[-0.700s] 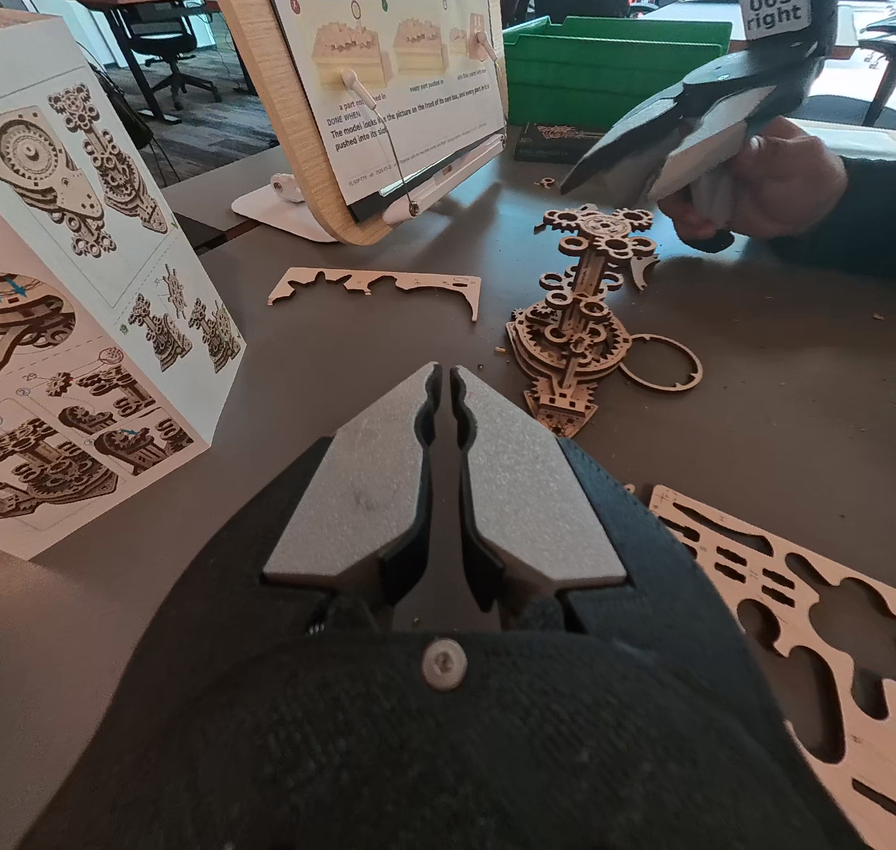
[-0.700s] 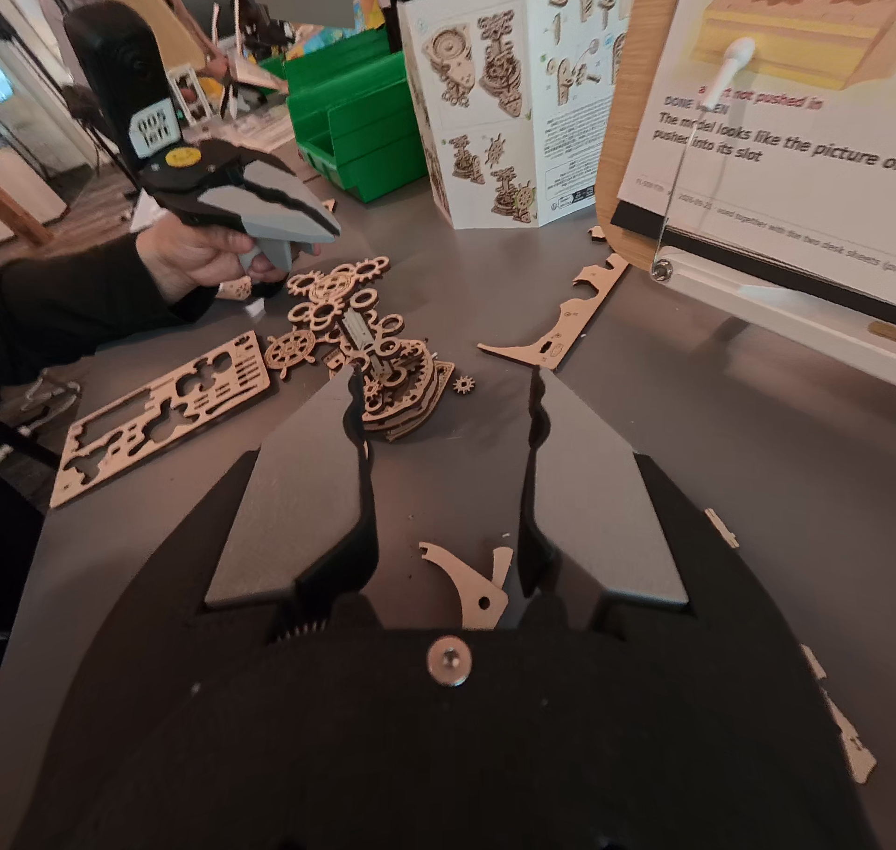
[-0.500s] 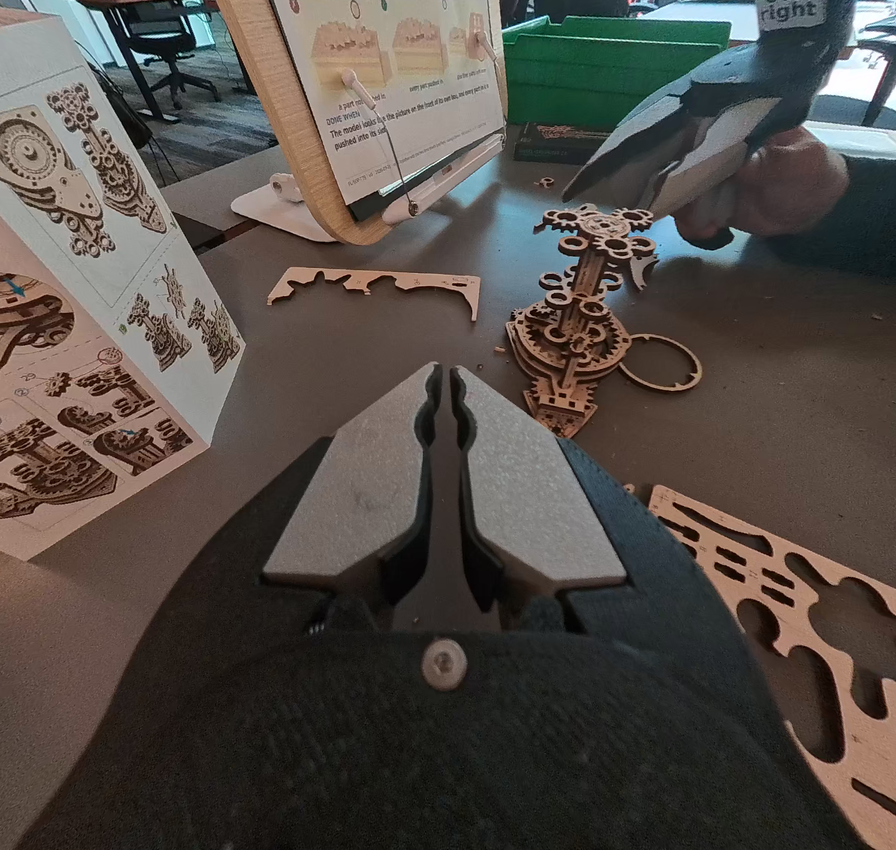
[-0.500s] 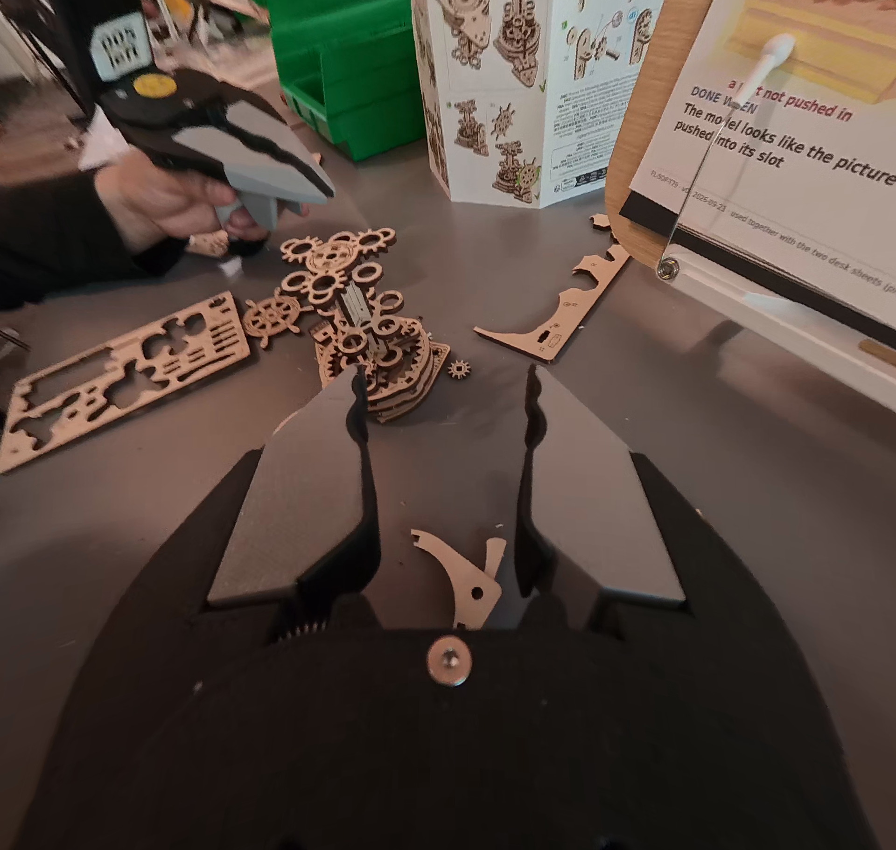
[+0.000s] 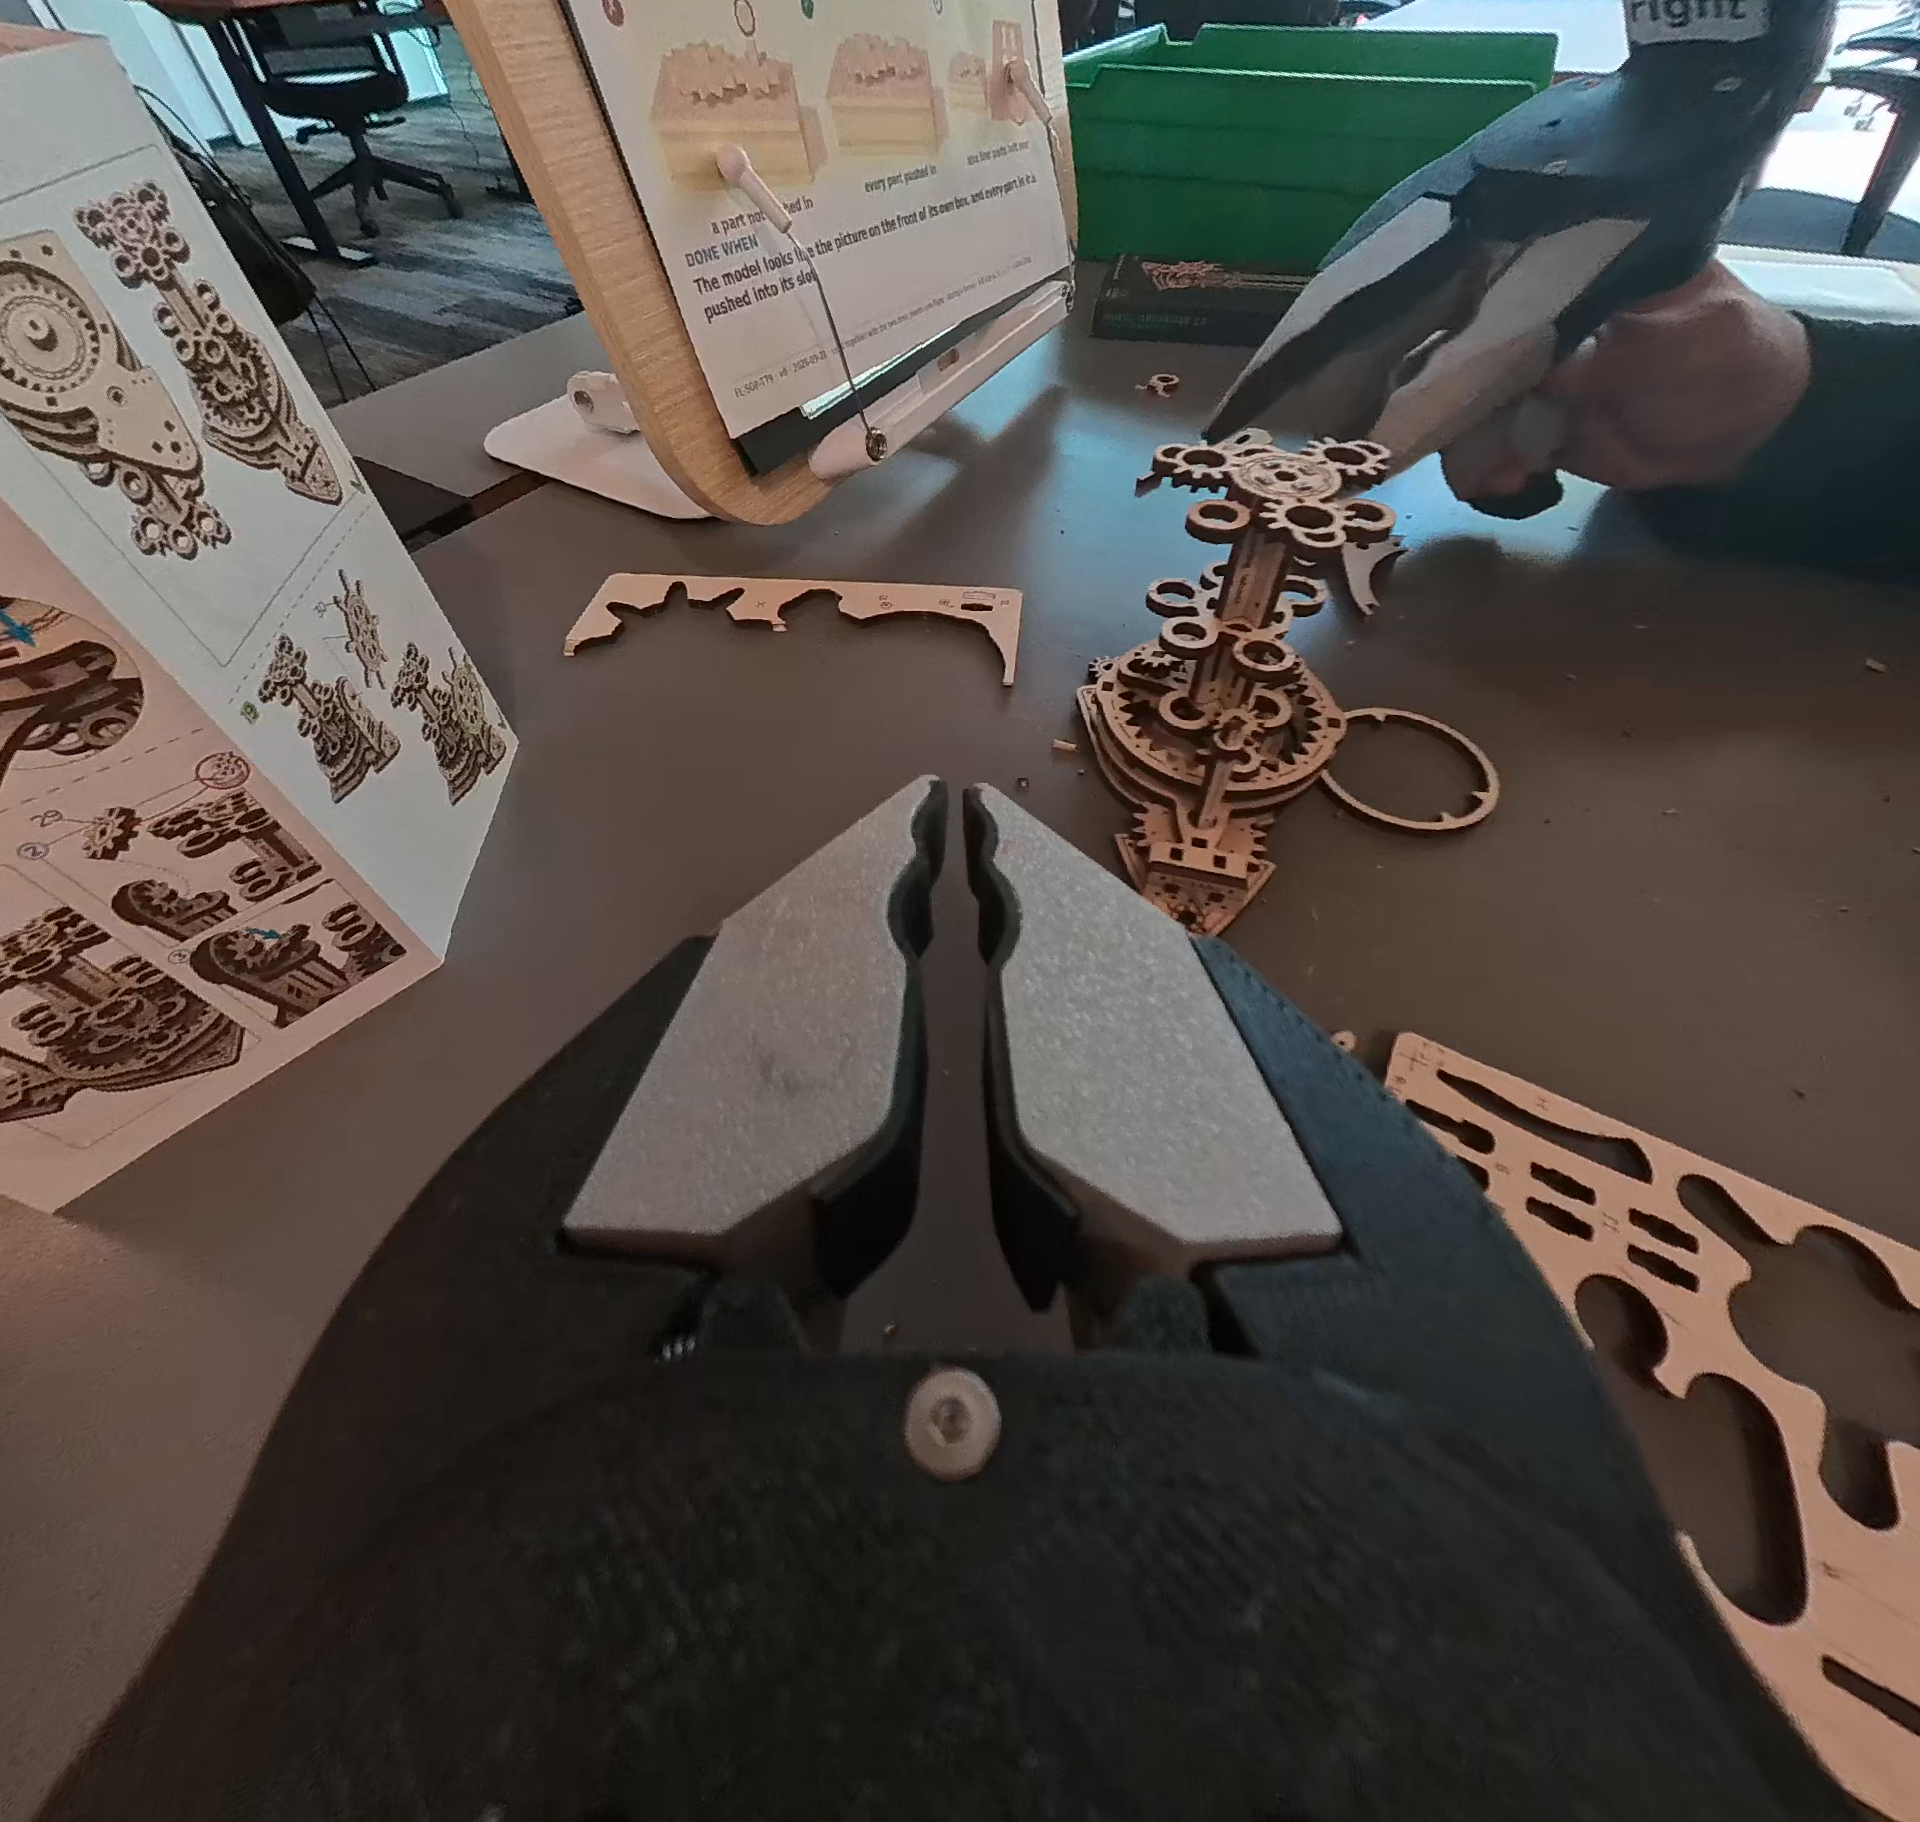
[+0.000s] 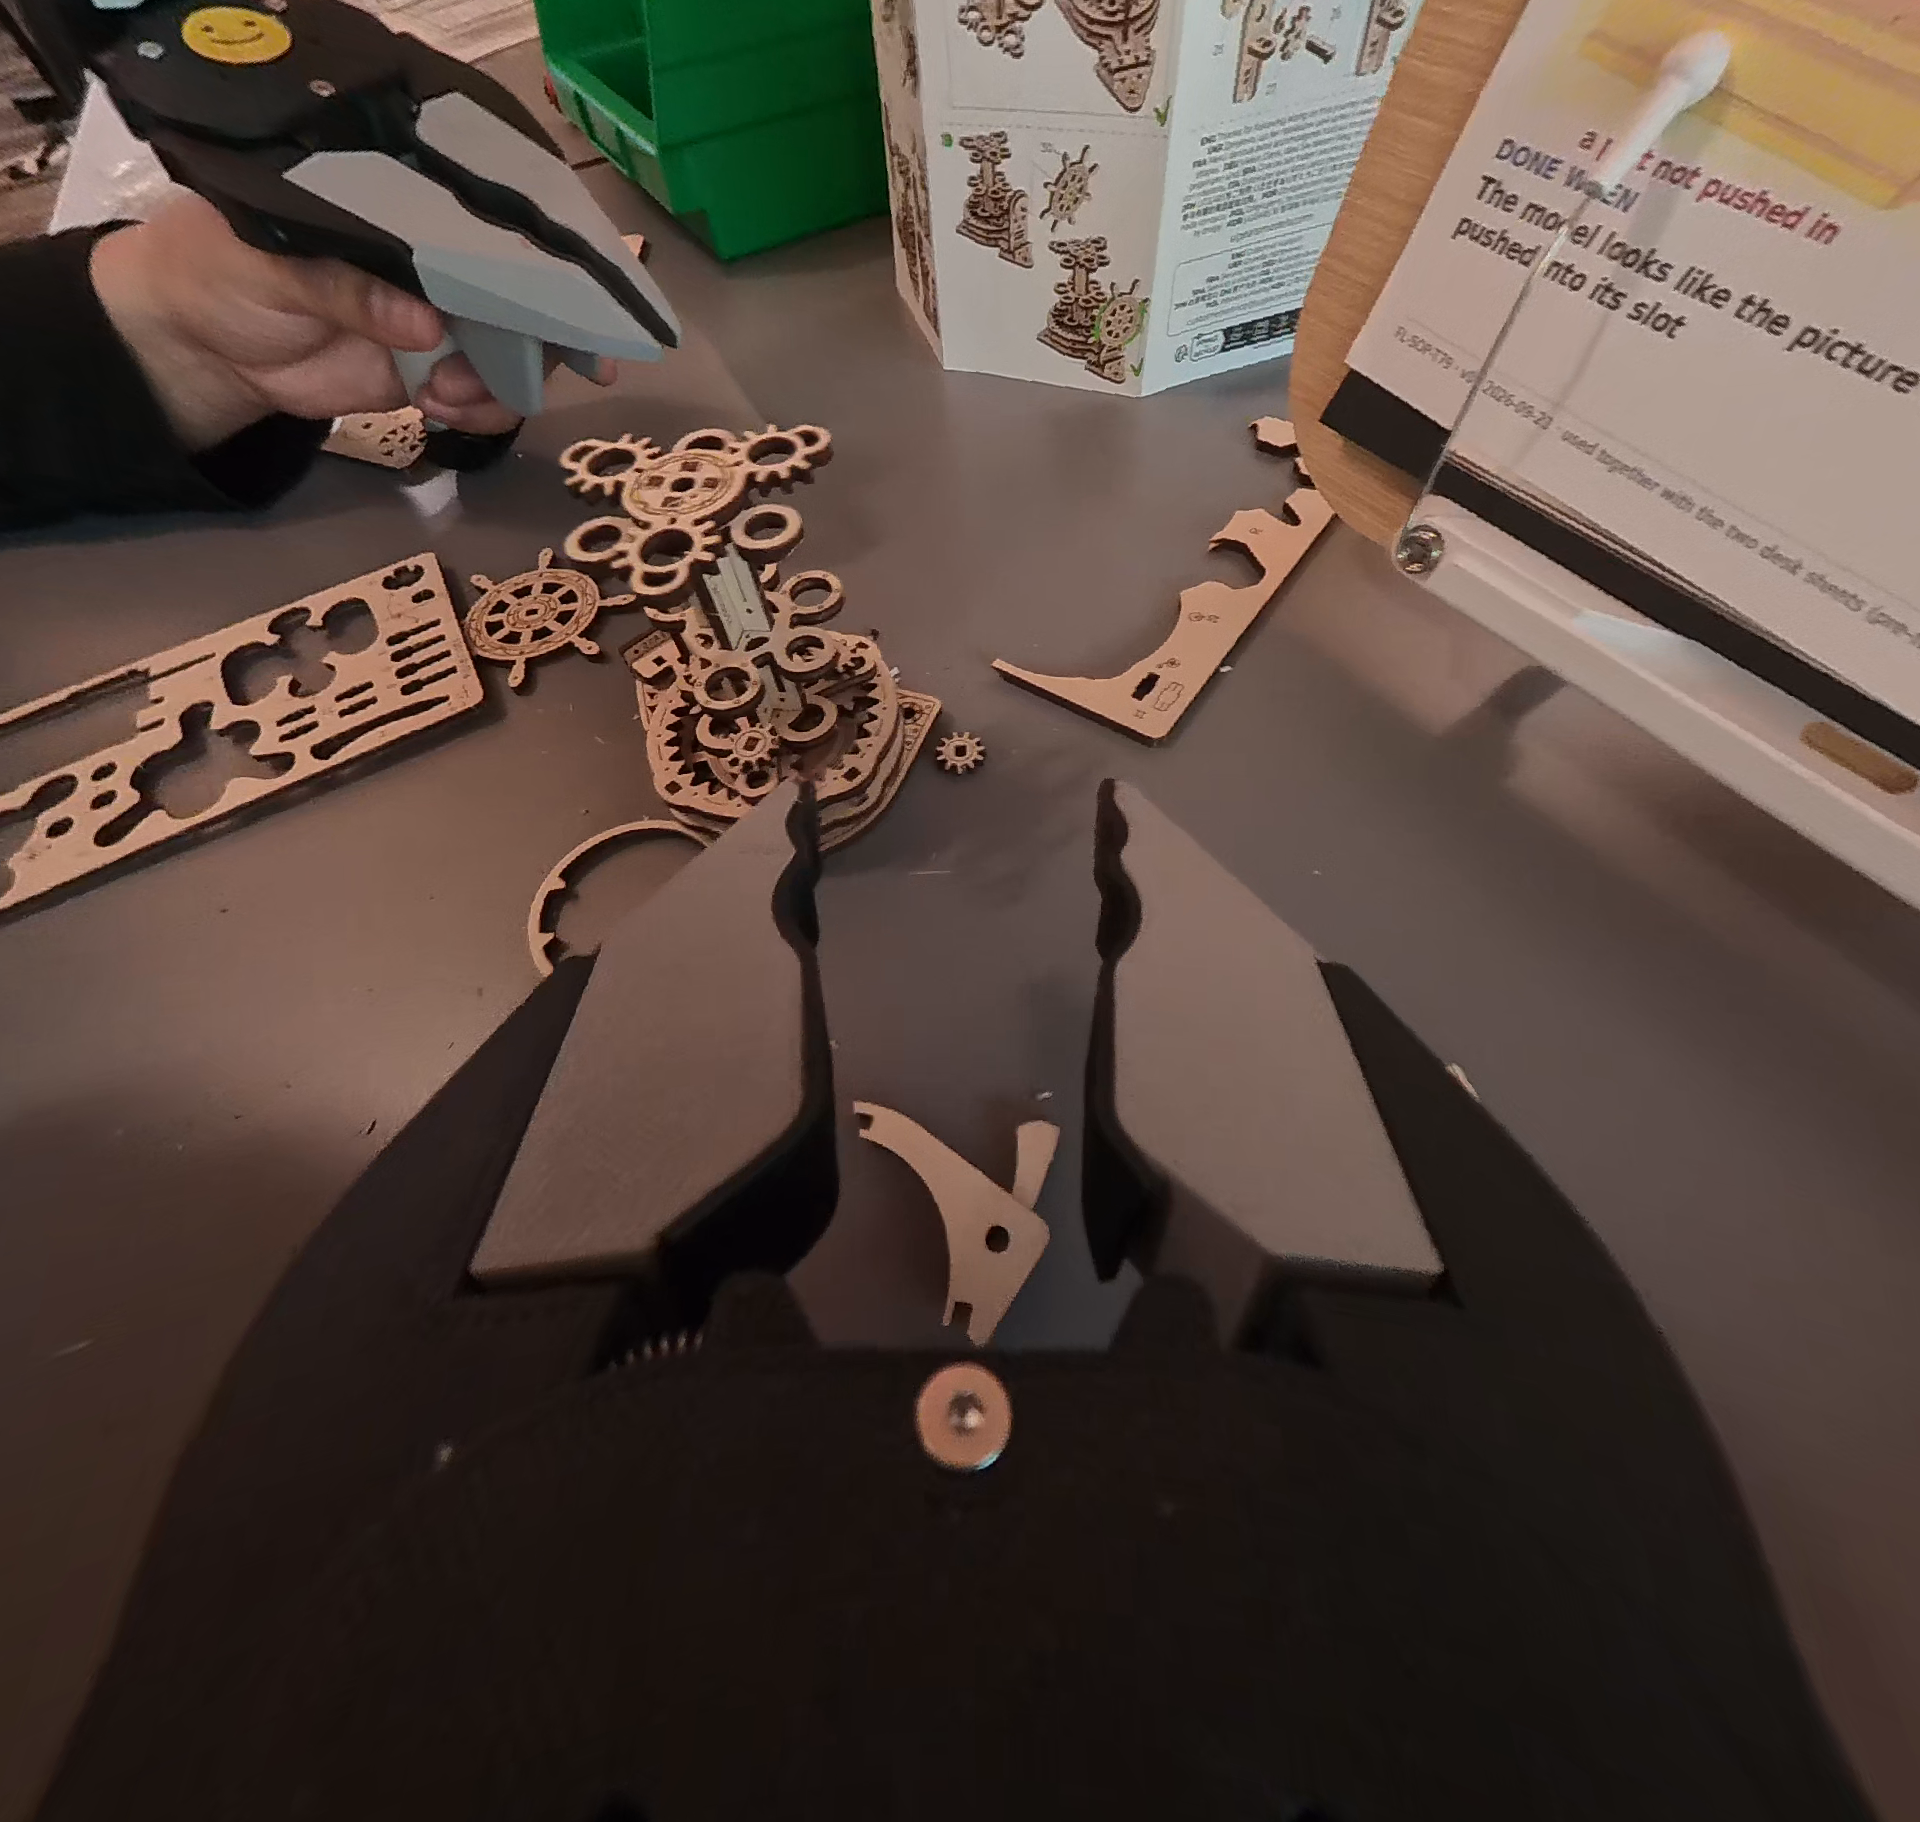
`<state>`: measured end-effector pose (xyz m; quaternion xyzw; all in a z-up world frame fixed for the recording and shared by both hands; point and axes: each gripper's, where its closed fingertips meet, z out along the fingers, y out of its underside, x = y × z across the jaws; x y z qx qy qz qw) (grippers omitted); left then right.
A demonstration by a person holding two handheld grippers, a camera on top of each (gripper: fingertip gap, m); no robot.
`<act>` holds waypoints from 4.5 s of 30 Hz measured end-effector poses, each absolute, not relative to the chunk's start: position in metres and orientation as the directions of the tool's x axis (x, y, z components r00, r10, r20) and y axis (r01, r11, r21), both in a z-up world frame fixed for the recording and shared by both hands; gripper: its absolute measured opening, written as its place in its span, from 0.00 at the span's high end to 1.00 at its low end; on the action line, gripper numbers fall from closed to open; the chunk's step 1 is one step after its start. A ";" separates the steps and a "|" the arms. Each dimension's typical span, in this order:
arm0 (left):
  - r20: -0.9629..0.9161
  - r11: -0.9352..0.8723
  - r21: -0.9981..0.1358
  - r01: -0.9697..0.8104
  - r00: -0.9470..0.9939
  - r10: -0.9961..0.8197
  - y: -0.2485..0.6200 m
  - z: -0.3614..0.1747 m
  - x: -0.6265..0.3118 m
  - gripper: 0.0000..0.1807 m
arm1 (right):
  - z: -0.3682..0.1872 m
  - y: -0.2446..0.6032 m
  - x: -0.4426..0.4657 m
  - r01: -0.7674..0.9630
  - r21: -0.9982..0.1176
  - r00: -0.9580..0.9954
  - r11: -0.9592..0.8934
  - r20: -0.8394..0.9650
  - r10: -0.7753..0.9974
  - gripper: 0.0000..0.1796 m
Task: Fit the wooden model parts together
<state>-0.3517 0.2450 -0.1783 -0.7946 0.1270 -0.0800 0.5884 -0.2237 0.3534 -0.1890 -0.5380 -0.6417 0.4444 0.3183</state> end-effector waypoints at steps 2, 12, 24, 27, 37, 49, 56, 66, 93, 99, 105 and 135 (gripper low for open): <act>-0.023 -0.276 -0.954 -0.116 0.947 -0.319 0.244 -0.179 -0.348 0.98 | -0.189 0.346 -0.223 0.402 -0.914 -0.254 0.050 -0.059 0.965 0.72; -0.125 -0.462 -0.792 -0.399 0.847 -0.517 0.246 -0.230 -0.298 0.74 | -0.215 0.299 -0.240 0.511 -0.850 -0.384 0.132 -0.088 0.919 0.56; -0.115 -0.482 -0.778 -0.404 0.845 -0.523 0.253 -0.233 -0.294 0.85 | -0.214 0.295 -0.257 0.514 -0.838 -0.338 0.182 -0.003 0.941 0.68; -0.058 -0.521 -0.757 -0.394 0.835 -0.547 0.242 -0.239 -0.309 0.86 | -0.213 0.310 -0.253 0.527 -0.827 -0.277 0.195 0.050 0.959 0.68; -0.204 -0.537 -0.715 -0.447 0.869 -0.451 0.227 -0.238 -0.367 0.84 | -0.198 0.419 -0.213 0.599 -0.792 0.128 0.118 0.240 0.962 0.69; -0.269 -0.531 -0.749 -0.395 0.915 -0.301 0.237 -0.227 -0.377 0.78 | -0.205 0.454 -0.200 0.659 -0.746 0.277 0.101 0.365 0.889 0.61; -0.255 -0.529 -0.736 -0.423 0.897 -0.361 0.241 -0.238 -0.358 0.75 | -0.207 0.448 -0.204 0.670 -0.733 0.262 0.117 0.382 0.886 0.60; -0.263 -0.511 -0.731 -0.451 0.878 -0.399 0.239 -0.238 -0.353 0.88 | -0.207 0.447 -0.203 0.665 -0.739 0.259 0.107 0.363 0.895 0.61; -0.285 -0.461 -0.764 -0.452 0.877 -0.387 0.241 -0.229 -0.350 0.89 | -0.207 0.438 -0.205 0.641 -0.764 0.230 0.077 0.287 0.930 0.64; -0.307 -0.461 -0.741 -0.488 0.857 -0.415 0.240 -0.233 -0.346 0.90 | -0.209 0.436 -0.206 0.646 -0.759 0.222 0.080 0.288 0.932 0.64; -0.321 -0.447 -0.740 -0.503 0.847 -0.423 0.240 -0.233 -0.343 0.90 | -0.208 0.435 -0.206 0.644 -0.761 0.220 0.080 0.285 0.933 0.64; -0.298 -0.469 -0.775 -0.423 0.900 -0.320 0.245 -0.225 -0.359 0.98 | -0.211 0.433 -0.206 0.656 -0.750 0.208 0.087 0.291 0.934 0.65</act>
